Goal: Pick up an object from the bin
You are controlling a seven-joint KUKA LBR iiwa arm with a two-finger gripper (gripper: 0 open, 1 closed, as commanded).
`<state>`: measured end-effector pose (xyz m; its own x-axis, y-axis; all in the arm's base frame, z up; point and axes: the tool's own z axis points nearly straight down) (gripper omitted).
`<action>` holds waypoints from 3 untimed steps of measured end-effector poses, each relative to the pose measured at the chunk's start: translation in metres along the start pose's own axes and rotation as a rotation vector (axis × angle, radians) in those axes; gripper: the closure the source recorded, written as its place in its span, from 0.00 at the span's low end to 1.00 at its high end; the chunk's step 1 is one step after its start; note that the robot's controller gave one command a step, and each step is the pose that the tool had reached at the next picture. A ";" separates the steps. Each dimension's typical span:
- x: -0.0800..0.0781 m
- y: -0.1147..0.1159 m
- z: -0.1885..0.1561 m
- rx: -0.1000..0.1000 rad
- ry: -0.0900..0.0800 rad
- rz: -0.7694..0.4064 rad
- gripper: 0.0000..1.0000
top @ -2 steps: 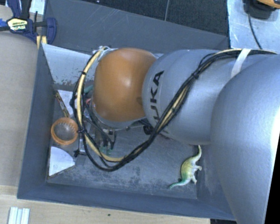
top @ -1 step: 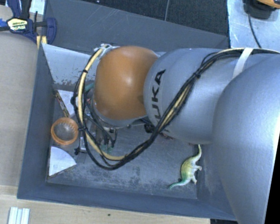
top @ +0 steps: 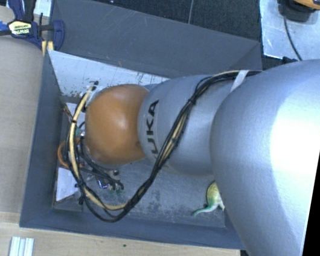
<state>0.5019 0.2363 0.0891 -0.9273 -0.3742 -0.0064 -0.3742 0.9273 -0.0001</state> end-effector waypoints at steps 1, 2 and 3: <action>0.006 0.006 0.000 0.000 0.002 -0.097 0.00; 0.009 0.006 -0.012 0.002 -0.008 -0.406 0.00; -0.004 -0.001 0.018 0.004 -0.011 -0.397 0.00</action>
Offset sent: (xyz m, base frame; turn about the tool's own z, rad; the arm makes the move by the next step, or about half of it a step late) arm -0.0172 0.0035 0.0109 -0.4182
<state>0.5058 0.2371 0.0715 -0.7105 -0.7035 -0.0159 -0.7035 0.7107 -0.0088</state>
